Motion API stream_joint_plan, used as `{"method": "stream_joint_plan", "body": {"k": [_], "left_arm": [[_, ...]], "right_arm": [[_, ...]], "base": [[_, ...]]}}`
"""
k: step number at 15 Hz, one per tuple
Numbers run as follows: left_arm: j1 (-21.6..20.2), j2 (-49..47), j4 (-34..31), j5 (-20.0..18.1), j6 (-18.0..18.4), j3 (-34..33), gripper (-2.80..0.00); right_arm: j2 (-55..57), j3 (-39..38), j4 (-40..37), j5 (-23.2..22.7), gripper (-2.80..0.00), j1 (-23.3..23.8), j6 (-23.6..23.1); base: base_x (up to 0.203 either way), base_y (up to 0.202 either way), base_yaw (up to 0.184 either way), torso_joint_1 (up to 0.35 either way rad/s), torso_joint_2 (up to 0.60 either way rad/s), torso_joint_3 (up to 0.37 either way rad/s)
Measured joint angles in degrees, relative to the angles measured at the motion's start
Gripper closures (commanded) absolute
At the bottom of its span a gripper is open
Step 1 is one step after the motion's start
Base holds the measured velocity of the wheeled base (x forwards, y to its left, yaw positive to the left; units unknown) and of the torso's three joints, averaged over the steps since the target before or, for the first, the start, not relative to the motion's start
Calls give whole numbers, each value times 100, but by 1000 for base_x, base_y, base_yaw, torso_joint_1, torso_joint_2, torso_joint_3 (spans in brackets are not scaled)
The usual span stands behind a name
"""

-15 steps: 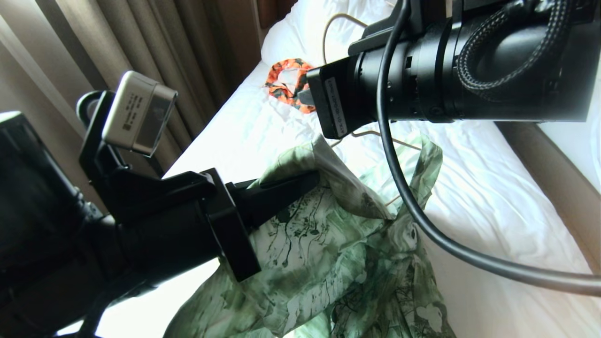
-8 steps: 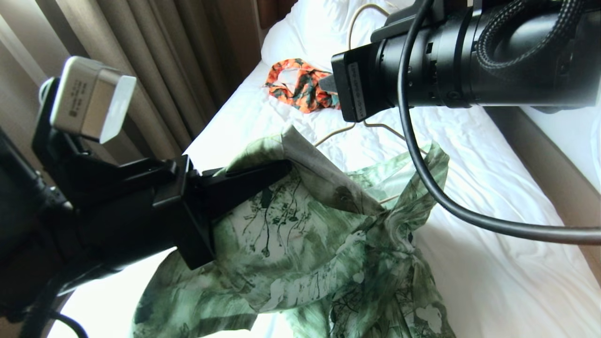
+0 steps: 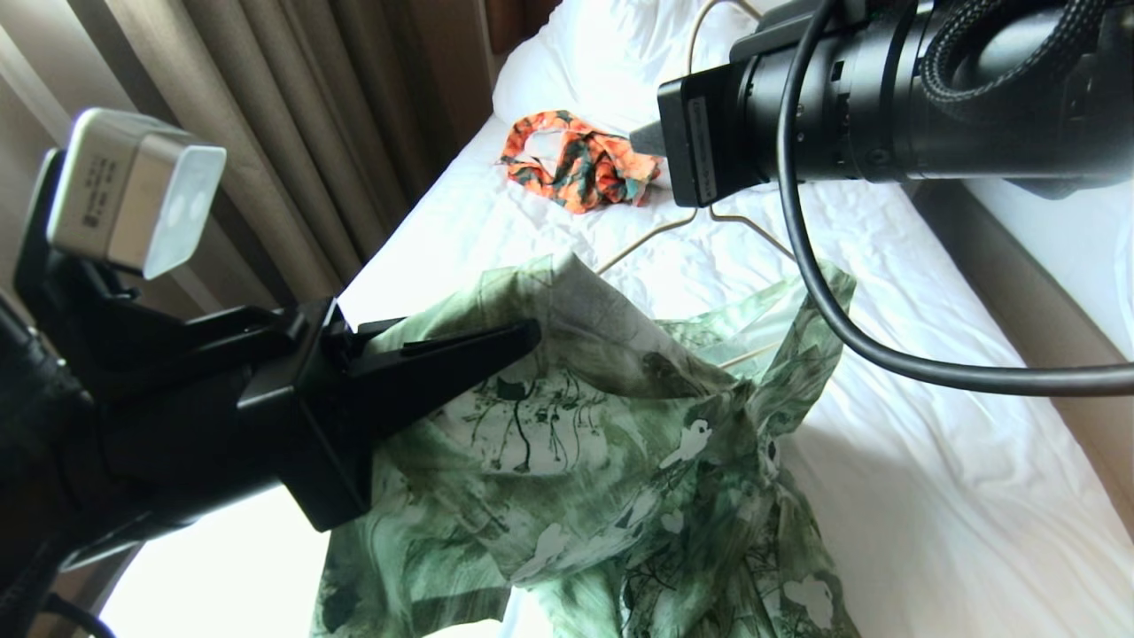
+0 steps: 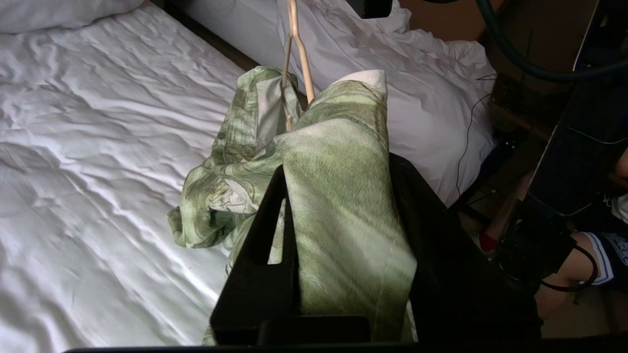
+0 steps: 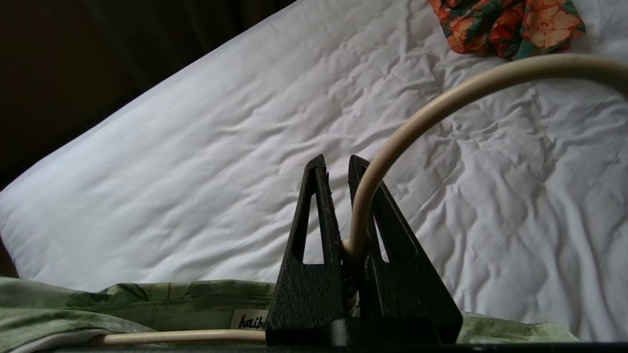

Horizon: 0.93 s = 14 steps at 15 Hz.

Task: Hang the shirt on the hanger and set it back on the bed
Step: Take the clothes hanger out of the clothes

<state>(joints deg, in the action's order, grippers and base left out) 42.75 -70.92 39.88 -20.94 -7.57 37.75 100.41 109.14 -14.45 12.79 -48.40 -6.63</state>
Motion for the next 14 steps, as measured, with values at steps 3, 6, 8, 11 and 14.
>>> {"method": "stream_joint_plan", "body": {"k": [3, 6, 8, 11, 14], "left_arm": [[-25, 38, 12, -2, 0, 24, -280], [-326, 84, 15, -20, -3, 118, -280], [-673, 122, 17, -96, -8, 198, -280], [-1456, 174, 12, -435, -39, 354, -280], [-2025, 183, 9, -820, -203, 499, 0]], "right_arm": [[0, 4, 0, -6, 0, 2, -1], [0, 10, 15, -9, 0, 91, -114], [0, 9, 114, -11, 0, 185, -150], [0, 1, 220, 94, 0, 350, -252], [2, -46, 338, 112, 0, 597, -240]], "base": [[0, 0, 0, 0, 0, 0], [0, 0, 0, 0, 0, 0], [0, 0, 0, 0, 0, 0], [0, 0, 0, 0, 0, 0], [0, 0, 0, 0, 0, 0]]}}
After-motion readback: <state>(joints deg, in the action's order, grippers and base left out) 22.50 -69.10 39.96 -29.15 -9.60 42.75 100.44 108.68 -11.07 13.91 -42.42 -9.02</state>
